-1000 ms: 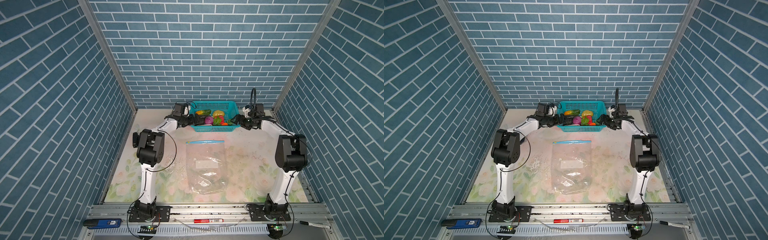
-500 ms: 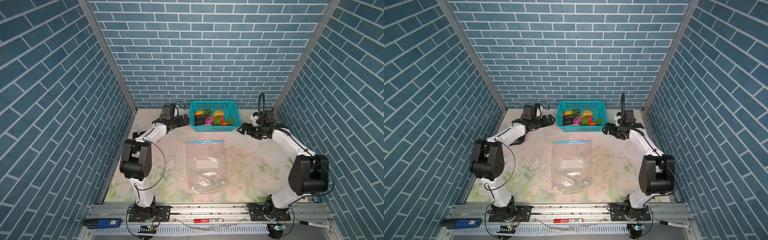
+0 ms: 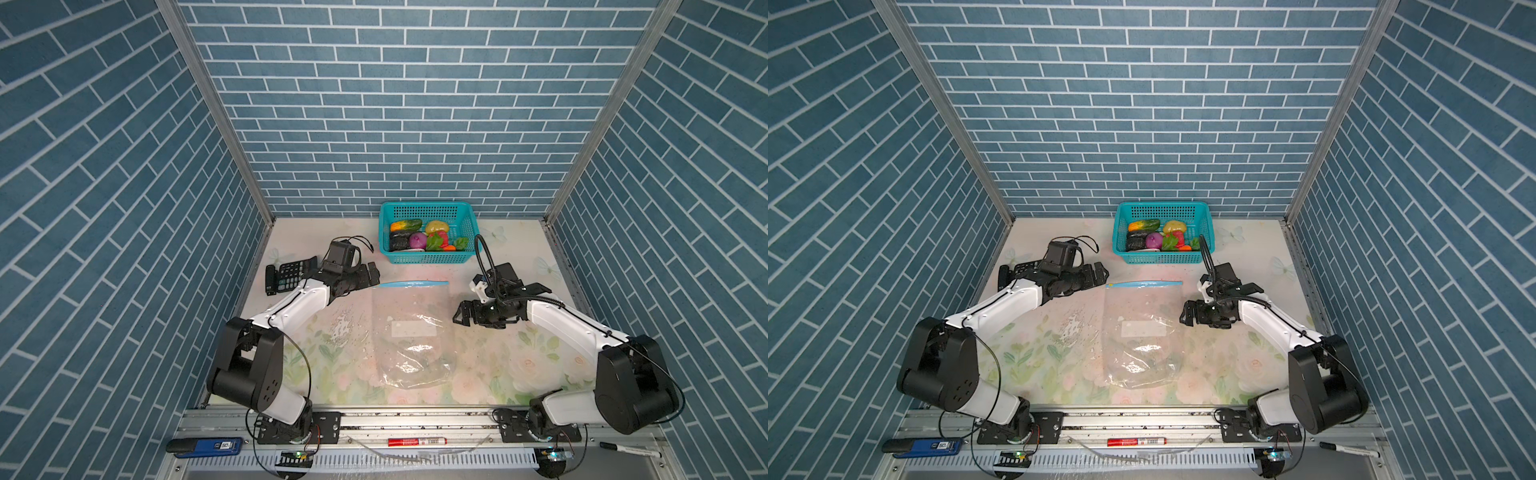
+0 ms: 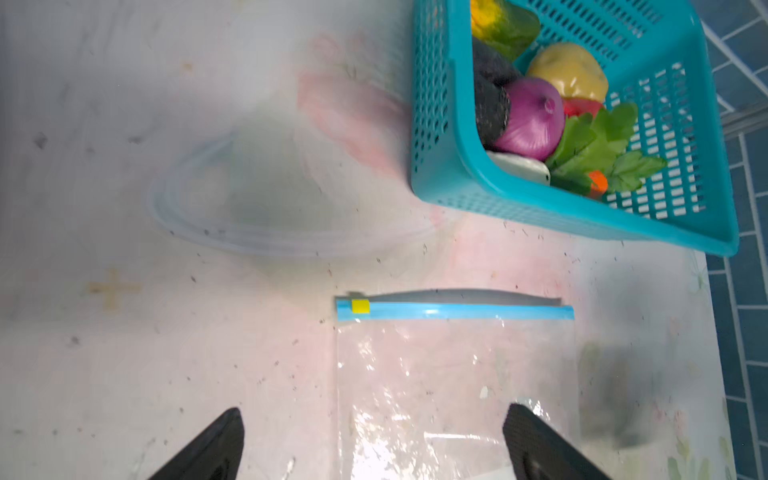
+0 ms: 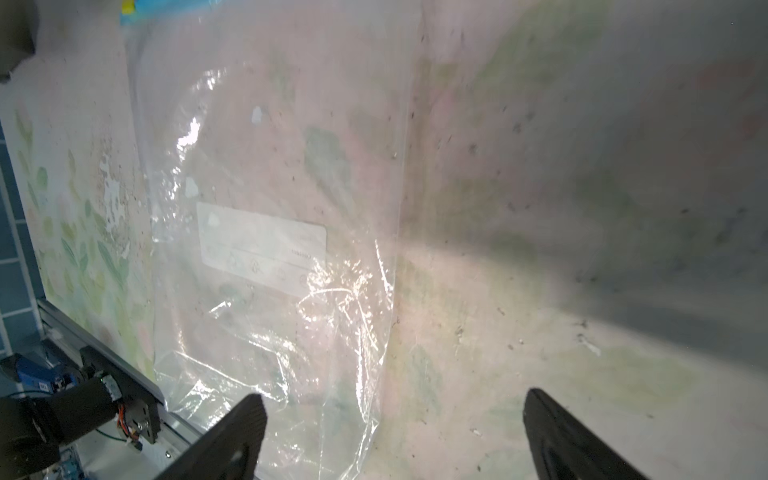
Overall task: Place the food in the zip-top bag and seal the zipper
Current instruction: 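Lower both grippers toward the clear bag's blue zipper edge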
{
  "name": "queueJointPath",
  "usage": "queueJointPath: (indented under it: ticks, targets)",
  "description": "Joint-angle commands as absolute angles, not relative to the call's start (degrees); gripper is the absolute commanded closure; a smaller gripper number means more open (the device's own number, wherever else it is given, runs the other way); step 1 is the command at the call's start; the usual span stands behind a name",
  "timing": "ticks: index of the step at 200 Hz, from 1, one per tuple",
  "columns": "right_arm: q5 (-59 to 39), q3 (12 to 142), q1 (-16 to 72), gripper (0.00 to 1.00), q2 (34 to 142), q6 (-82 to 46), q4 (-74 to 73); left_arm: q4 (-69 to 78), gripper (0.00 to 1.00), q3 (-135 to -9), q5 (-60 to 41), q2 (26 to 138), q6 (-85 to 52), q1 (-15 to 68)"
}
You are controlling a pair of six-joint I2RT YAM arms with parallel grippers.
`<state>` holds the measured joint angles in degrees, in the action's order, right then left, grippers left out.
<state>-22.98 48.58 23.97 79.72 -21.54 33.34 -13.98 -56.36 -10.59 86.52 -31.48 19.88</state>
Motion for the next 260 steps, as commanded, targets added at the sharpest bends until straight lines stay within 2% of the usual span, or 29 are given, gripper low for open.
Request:
queueJointPath:
  ticks: [1, 132, 204, 260]
  targets:
    - [-24.84, 46.88, 26.67, 0.02, 79.35, -24.07, 34.18, -15.69, 0.01, -52.85, -11.55, 83.68, -33.89, 21.09]
    - [-26.52, 40.84, 38.38, 0.05, 84.07, -24.91, 29.1, -11.72, 0.01, -40.55, -16.15, 77.78, -36.47, 21.29]
    - [-28.79, 44.65, 46.86, 0.07, 89.56, -19.63, 26.89, -12.96, 0.01, -38.86, -14.98, 77.4, -36.17, 21.34]
    - [-29.1, 49.15, 52.35, 0.06, 94.87, -10.03, 23.26, -16.54, 0.01, -43.57, -13.1, 78.91, -33.43, 21.3]
